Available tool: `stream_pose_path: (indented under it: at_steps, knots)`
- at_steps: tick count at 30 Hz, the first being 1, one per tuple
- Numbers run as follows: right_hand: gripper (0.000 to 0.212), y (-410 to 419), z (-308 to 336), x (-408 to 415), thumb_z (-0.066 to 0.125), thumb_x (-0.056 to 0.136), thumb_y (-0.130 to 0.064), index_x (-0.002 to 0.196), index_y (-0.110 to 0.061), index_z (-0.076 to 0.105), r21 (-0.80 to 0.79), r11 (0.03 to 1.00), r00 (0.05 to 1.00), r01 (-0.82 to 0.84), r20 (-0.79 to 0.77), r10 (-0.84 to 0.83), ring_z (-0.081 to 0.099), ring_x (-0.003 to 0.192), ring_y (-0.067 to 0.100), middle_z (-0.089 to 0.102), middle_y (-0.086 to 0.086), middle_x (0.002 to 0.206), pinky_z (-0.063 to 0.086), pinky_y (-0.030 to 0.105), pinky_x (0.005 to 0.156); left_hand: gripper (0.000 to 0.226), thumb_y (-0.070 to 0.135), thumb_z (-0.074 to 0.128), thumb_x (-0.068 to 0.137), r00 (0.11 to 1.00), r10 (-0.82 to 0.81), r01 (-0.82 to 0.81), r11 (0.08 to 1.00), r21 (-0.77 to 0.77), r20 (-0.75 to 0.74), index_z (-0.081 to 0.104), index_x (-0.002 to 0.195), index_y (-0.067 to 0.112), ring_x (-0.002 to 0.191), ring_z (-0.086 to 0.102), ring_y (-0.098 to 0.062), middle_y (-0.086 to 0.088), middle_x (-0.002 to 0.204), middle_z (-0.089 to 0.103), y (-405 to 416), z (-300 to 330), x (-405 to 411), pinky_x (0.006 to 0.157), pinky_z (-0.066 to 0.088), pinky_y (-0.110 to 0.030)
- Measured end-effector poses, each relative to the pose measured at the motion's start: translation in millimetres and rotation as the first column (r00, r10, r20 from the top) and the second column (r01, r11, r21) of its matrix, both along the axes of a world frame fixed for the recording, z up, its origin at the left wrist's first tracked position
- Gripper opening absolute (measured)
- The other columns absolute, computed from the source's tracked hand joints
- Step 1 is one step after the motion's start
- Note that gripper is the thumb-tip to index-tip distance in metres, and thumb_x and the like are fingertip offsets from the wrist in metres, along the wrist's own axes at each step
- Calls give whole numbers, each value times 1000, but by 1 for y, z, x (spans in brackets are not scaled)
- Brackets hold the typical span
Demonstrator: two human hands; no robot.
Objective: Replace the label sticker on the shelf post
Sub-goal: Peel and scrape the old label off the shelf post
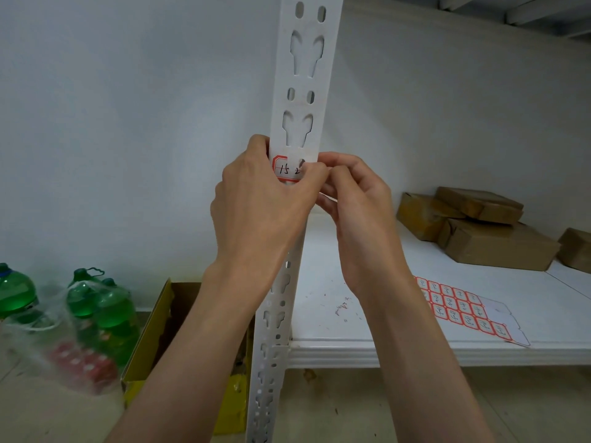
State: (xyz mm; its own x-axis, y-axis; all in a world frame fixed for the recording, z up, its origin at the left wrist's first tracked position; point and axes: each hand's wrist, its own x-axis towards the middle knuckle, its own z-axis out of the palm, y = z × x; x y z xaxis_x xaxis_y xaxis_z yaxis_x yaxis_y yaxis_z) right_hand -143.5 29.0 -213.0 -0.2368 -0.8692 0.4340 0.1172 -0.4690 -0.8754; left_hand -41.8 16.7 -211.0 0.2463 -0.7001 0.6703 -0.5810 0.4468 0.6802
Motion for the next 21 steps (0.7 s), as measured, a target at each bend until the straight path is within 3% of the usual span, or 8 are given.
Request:
stream_pose_path:
  at_steps: [6,13,18,21]
  knots:
    - [26,0,0,-2,47,102,-5,101,-11,72,1,999,999,33,-24,-33,74,95,14,76,5,102,60,31,91,41,63,58,86,998,31,-30,999,-10,55,55,106,27,80,56,-9,14,94,55,-2,-2,6,58,32,-7]
    - [19,3,0,-2,54,99,-2,98,-11,70,-52,997,997,63,-51,-66,75,92,15,77,3,95,61,30,88,31,52,64,86,995,-82,82,997,-8,-63,53,101,27,73,58,1,18,90,58,-4,-4,2,61,46,-12]
    - [12,3,-8,1,66,95,-6,99,-18,66,-343,919,933,194,-225,-281,74,92,9,71,-9,104,60,22,77,33,46,68,88,975,-218,219,976,9,-52,54,114,32,76,56,6,20,104,55,-6,-2,14,56,44,1]
    - [15,-1,-14,5,71,93,-9,107,-16,71,-514,821,833,249,-318,-453,70,95,4,66,-2,114,57,14,78,40,44,68,89,962,-271,272,962,26,-21,58,124,28,80,58,4,18,105,58,-8,-2,24,59,41,7]
